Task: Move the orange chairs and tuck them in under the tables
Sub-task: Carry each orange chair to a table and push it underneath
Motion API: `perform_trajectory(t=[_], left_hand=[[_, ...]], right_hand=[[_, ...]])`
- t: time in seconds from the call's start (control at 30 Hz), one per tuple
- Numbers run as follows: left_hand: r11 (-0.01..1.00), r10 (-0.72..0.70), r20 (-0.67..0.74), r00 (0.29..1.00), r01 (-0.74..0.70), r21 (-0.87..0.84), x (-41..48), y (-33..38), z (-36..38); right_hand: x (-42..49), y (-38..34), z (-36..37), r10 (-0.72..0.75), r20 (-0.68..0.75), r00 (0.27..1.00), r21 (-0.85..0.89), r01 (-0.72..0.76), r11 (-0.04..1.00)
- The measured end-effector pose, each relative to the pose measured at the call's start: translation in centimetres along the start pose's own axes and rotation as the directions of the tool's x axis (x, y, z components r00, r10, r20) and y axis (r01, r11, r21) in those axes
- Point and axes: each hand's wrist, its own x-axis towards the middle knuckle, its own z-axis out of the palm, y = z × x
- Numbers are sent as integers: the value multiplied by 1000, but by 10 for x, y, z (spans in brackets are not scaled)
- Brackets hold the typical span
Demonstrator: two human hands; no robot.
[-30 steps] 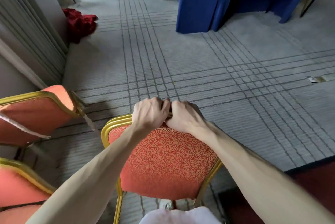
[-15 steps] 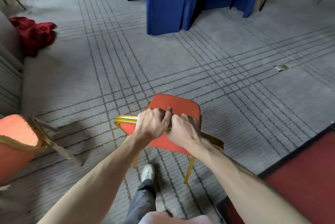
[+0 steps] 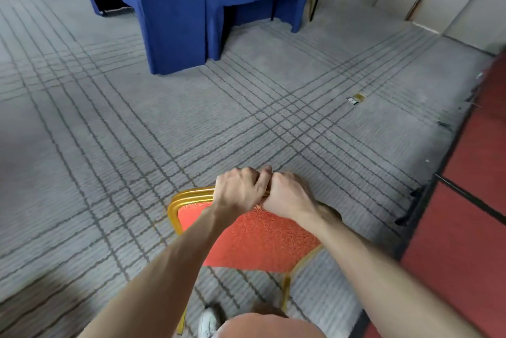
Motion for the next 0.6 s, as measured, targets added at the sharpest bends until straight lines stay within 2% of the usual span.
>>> perform_trajectory(t=[0.1,0.27,0.5,0.6], left_hand=[[999,-3,-16,1000,2,-43,33,-3,-2],[1000,-15,-50,999,14,-7,87,-17,0],[998,-40,-43,998,42,41,217,-33,11],[995,24,7,1000,-25,93,277,-42,18]], right_hand=[[29,12,0,46,-61,997,23,-45,999],[90,23,-14,12,1,1000,56,-12,998],[208,55,-44,25,-5,1000,125,-24,992],[266,70,-55,13,16,1000,135,-15,991]])
